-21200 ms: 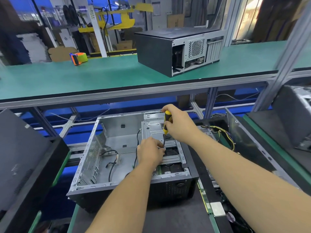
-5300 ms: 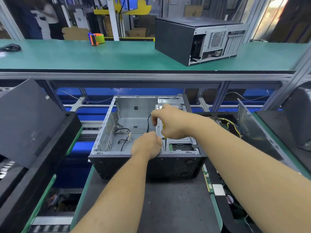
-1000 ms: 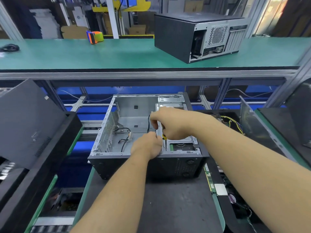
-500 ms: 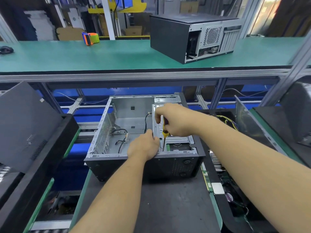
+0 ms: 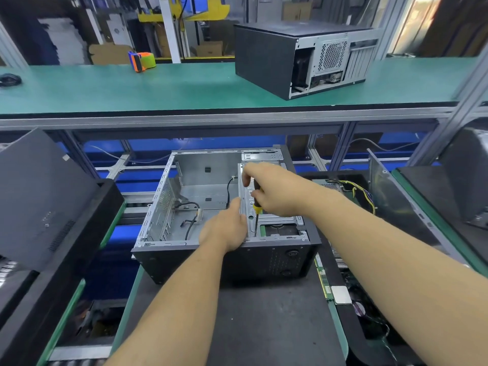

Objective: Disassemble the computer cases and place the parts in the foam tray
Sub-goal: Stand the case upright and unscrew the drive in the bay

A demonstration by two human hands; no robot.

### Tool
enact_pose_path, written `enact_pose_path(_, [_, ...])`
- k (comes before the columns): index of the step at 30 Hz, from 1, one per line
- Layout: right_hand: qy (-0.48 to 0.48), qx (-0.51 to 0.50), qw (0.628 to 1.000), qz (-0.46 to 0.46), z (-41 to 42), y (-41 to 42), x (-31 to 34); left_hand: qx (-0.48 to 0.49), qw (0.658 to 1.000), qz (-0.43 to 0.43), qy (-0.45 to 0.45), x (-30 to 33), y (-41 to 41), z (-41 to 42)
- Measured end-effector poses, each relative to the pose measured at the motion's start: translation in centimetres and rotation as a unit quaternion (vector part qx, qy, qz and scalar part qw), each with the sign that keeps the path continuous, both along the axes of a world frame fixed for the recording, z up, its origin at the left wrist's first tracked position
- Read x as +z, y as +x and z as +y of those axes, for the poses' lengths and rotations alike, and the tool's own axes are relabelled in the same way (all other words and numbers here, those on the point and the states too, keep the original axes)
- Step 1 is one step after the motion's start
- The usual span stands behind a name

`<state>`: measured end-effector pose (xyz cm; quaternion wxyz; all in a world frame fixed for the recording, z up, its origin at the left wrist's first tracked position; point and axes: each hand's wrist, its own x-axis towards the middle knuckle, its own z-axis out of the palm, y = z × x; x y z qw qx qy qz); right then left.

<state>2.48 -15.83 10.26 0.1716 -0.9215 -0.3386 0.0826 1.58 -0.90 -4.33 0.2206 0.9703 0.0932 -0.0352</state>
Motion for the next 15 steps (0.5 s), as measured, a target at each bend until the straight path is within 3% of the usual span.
enact_pose_path(3, [-0.022, -0.027, 0.999, 0.018, 0.1, -0.2, 0.4, 0.000, 1.000, 0.002, 0.003, 0.1, -0.1, 0.0])
enact_pose_path(7, [-0.169, -0.101, 0.977, -0.080, 0.3, -0.1, 1.0, -0.002, 1.000, 0.017, -0.019, 0.5, -0.1, -0.1])
enact_pose_path(9, [-0.186, -0.048, 0.977, -0.097, 0.4, -0.1, 1.1, -0.005, 0.999, 0.025, -0.023, 0.6, -0.1, -0.1])
enact_pose_path(12, [-0.151, 0.034, 0.987, -0.031, 0.2, -0.2, 1.6, -0.009, 0.999, 0.037, -0.032, 0.7, 0.0, 0.1])
enact_pose_path(15, [-0.118, 0.046, 0.991, 0.033, 0.2, -0.4, 1.7, -0.019, 0.997, 0.051, -0.045, 0.7, 0.1, 0.2])
